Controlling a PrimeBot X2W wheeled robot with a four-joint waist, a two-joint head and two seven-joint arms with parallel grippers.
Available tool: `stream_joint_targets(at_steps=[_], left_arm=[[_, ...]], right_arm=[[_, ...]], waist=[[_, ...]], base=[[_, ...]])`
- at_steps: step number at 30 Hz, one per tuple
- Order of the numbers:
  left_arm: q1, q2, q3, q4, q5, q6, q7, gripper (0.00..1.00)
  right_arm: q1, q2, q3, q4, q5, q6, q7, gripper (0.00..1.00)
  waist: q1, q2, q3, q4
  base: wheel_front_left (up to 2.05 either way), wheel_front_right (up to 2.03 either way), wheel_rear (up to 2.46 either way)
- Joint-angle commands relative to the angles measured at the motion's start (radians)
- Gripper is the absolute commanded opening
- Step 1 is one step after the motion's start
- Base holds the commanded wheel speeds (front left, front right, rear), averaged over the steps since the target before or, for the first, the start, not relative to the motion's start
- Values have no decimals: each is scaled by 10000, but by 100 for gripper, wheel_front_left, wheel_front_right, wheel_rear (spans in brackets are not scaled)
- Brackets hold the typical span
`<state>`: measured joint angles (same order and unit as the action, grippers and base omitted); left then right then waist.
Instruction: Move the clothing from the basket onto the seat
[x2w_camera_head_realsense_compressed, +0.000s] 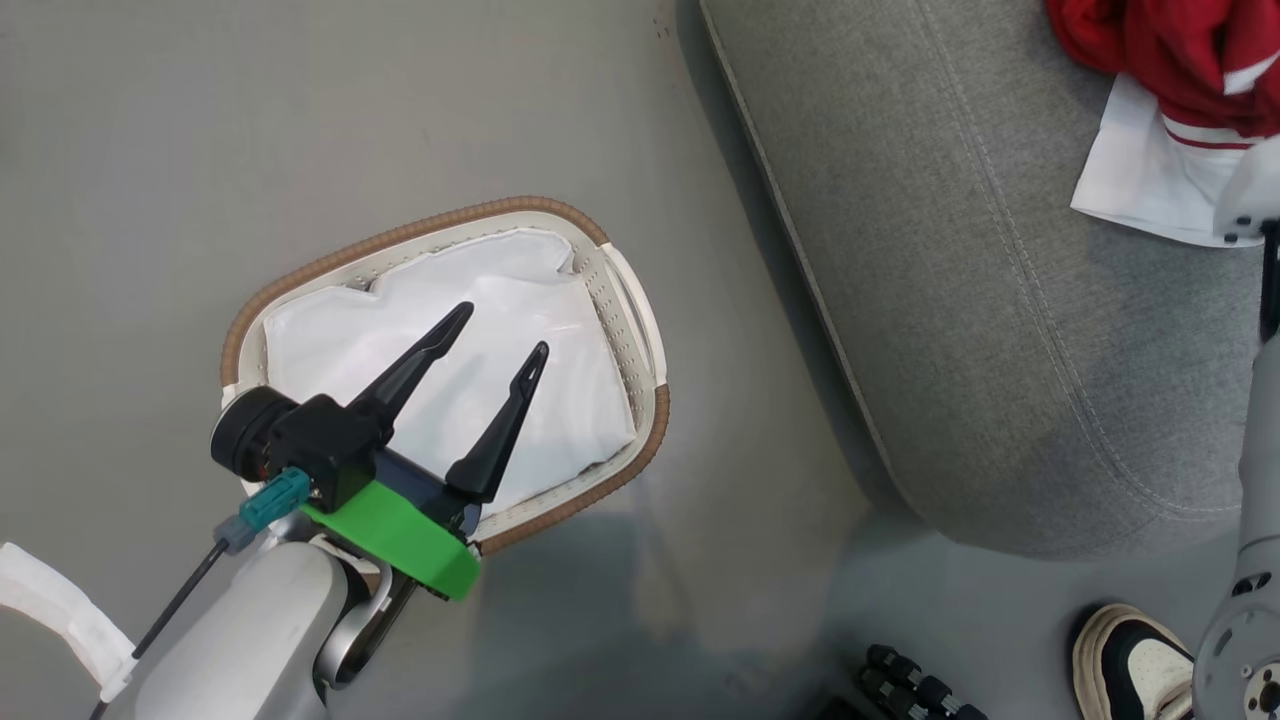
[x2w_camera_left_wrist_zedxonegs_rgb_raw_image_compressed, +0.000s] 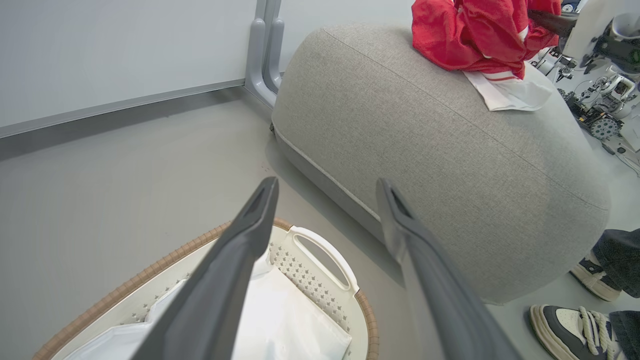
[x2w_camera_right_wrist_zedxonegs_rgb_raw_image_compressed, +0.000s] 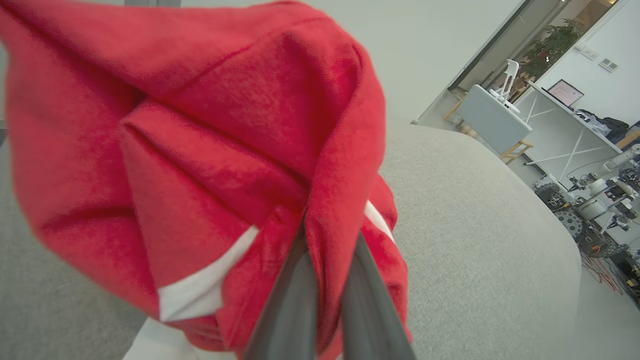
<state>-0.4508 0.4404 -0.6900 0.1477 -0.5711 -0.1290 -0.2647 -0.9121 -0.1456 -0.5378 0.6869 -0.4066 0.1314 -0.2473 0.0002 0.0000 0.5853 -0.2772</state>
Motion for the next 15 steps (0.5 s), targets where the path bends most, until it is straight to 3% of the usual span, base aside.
stream_joint_targets(at_steps=[1, 2, 6, 15], left_arm=[[7, 3, 47, 47, -98, -36, 9, 100], [54, -5, 68, 87, -106, -36, 9, 100], [244, -120, 122, 254, -91, -36, 9, 100], [743, -590, 538, 717, 97, -36, 9, 100]], right_arm=[[304, 20, -198, 85, -134, -14, -92, 45], [373, 96, -269, 145, -188, -14, -105, 100], [815, 270, -498, 119, -166, -14, -168, 100], [2985, 641, 130, -1243, 813, -14, -188, 100]], waist=[[-2, 0, -114, -25], [-2, 0, -175, -48], [-2, 0, -521, -160], [-2, 0, -1578, -293]], base=[[0, 0, 0], [0, 0, 0], [0, 0, 0], [0, 0, 0]])
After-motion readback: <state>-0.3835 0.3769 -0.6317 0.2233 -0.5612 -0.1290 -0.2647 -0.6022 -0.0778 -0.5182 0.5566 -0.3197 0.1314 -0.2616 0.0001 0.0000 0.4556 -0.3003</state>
